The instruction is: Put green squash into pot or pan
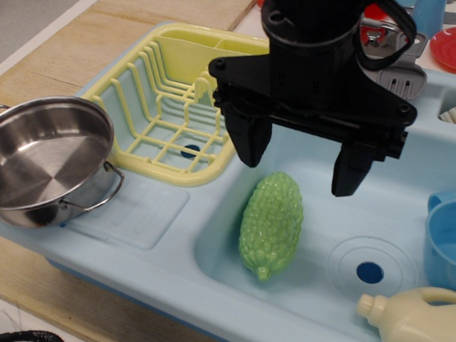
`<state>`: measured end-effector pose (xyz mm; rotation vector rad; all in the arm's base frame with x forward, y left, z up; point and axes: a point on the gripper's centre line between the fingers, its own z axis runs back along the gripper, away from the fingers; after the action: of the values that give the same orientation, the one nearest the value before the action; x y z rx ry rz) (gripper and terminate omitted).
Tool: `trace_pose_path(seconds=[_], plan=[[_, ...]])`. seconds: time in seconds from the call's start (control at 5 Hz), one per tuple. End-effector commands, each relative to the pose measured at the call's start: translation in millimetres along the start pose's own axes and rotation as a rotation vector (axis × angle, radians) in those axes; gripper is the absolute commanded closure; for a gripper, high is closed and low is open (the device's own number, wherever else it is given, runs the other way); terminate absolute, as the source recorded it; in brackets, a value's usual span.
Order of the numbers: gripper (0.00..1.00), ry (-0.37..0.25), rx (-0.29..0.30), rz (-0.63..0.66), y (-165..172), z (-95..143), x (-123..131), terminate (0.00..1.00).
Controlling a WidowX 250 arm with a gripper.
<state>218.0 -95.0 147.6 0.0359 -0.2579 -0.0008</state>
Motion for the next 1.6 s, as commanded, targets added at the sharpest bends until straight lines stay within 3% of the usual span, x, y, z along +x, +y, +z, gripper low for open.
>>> trace_pose_path(seconds=[0.0, 0.2, 0.6, 1.0, 1.4], plan=[[0.0, 0.0, 0.0, 0.0, 0.0, 0.0, 0.0, 0.0], [0.0, 0.039, 0.008, 0.068, -6.8, -14.5, -1.2, 0.0], [0.0, 0.047, 0.019, 0.143, -7.2, -37.5, -12.2, 0.0], [0.0, 0.077, -0.018, 0.199, -2.5, -59.4, -13.9, 0.0], [0.0, 0.054, -0.07, 0.236, 1.5, -78.2, -13.1, 0.0]])
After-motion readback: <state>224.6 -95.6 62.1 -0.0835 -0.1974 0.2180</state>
